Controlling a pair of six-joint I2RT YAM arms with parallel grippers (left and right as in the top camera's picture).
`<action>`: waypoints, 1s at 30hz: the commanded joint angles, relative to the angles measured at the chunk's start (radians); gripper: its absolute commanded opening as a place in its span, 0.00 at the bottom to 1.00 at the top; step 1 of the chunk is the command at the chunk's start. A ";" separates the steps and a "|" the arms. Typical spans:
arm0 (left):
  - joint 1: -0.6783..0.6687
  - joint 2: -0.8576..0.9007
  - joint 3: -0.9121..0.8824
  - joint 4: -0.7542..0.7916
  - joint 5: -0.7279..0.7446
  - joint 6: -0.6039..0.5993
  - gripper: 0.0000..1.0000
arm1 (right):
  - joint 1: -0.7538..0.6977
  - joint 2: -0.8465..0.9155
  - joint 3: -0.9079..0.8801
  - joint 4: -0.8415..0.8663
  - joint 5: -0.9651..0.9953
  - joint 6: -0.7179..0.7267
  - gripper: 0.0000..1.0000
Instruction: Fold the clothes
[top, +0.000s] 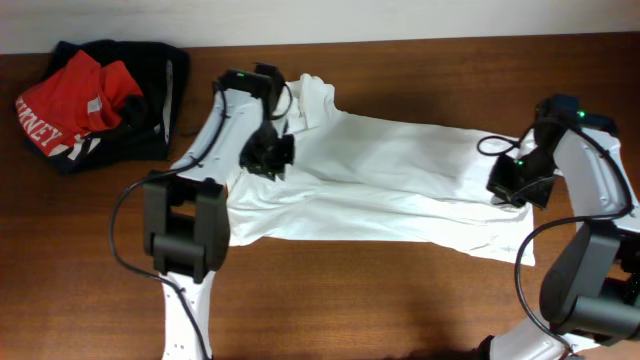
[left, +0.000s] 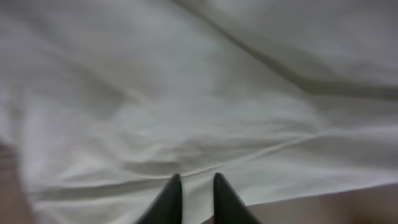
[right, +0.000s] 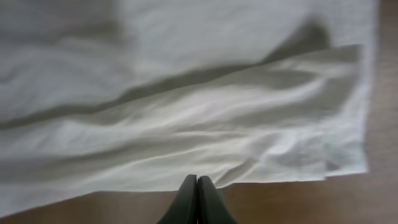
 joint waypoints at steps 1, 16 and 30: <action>-0.033 0.089 0.002 0.013 0.036 0.034 0.18 | 0.042 0.003 0.008 0.010 -0.045 -0.015 0.05; 0.024 0.194 0.002 -0.205 -0.149 -0.183 0.01 | 0.079 0.003 0.008 0.015 -0.045 -0.015 0.06; 0.029 -0.090 0.002 -0.098 -0.234 -0.156 0.56 | 0.078 0.003 0.009 0.032 -0.042 -0.015 0.14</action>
